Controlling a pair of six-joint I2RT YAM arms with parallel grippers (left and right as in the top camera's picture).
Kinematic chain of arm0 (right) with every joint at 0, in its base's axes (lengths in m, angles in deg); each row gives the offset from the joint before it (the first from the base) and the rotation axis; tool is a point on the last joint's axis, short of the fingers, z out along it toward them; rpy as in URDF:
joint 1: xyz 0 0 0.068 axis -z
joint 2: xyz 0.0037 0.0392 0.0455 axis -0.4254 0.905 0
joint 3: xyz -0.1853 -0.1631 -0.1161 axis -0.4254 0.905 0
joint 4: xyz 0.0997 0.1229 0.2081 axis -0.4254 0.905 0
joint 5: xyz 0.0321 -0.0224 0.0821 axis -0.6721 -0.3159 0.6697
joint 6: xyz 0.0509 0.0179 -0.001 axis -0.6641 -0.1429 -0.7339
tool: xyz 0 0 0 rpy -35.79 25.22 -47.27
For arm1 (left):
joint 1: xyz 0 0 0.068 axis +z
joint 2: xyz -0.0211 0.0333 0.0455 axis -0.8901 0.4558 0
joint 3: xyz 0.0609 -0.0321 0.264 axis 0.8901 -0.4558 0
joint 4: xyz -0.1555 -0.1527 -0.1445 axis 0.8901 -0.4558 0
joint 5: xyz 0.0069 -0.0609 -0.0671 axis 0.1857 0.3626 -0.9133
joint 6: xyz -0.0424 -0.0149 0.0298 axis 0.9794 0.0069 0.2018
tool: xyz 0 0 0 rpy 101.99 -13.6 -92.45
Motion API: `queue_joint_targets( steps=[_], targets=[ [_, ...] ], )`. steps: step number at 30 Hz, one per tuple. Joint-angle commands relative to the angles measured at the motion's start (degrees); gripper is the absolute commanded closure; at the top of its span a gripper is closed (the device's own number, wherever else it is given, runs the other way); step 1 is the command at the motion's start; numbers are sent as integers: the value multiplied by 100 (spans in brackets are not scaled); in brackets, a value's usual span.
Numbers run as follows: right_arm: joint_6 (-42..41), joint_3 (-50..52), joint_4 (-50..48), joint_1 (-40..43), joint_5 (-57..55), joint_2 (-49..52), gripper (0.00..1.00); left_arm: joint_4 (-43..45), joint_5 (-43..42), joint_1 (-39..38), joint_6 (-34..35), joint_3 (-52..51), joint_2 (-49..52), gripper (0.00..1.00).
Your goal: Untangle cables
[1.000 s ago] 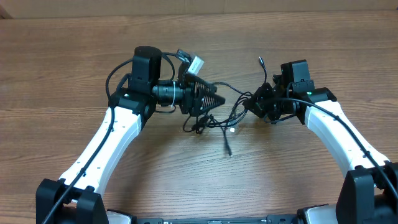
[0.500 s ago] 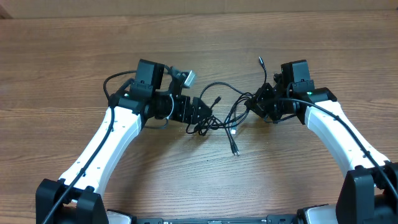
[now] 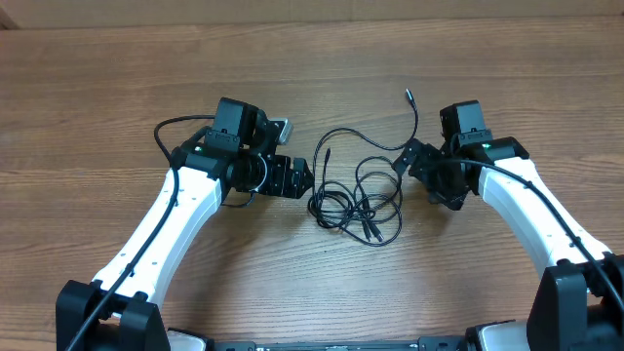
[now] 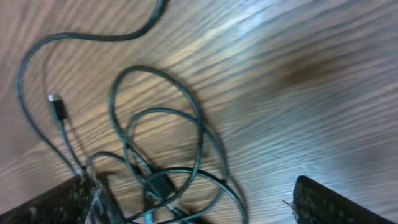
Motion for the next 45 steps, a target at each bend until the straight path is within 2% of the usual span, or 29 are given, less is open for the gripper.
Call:
queue_joint_targets(
  steps=[1,9,12,18,23,28,31,38,45],
  targets=[
    [592,22,4,15,164,-4,0,0,87,-7,-111,52,-103,8],
    [2109,22,-205,11,2308,-4,0,-76,138,-50,-109,52,-74,10],
    [2315,22,-365,-7,2771,-4,0,-87,149,-50,-44,52,15,12],
    [2310,24,-562,-280,2415,-4,0,-234,881,-46,686,52,262,8],
    [2208,24,-579,-822,1849,-2,0,-190,879,-46,680,52,313,8],
    [1766,24,-684,-1445,927,96,0,-181,885,-26,680,52,313,7],
    [1753,24,-748,-1679,807,332,0,-190,883,-7,680,52,313,7],
    [1600,24,-1034,-1759,1123,1152,23,-173,881,-4,675,52,313,6],
    [1598,24,-1073,-1768,1410,1296,48,-125,883,-2,660,52,313,6]
  ],
)
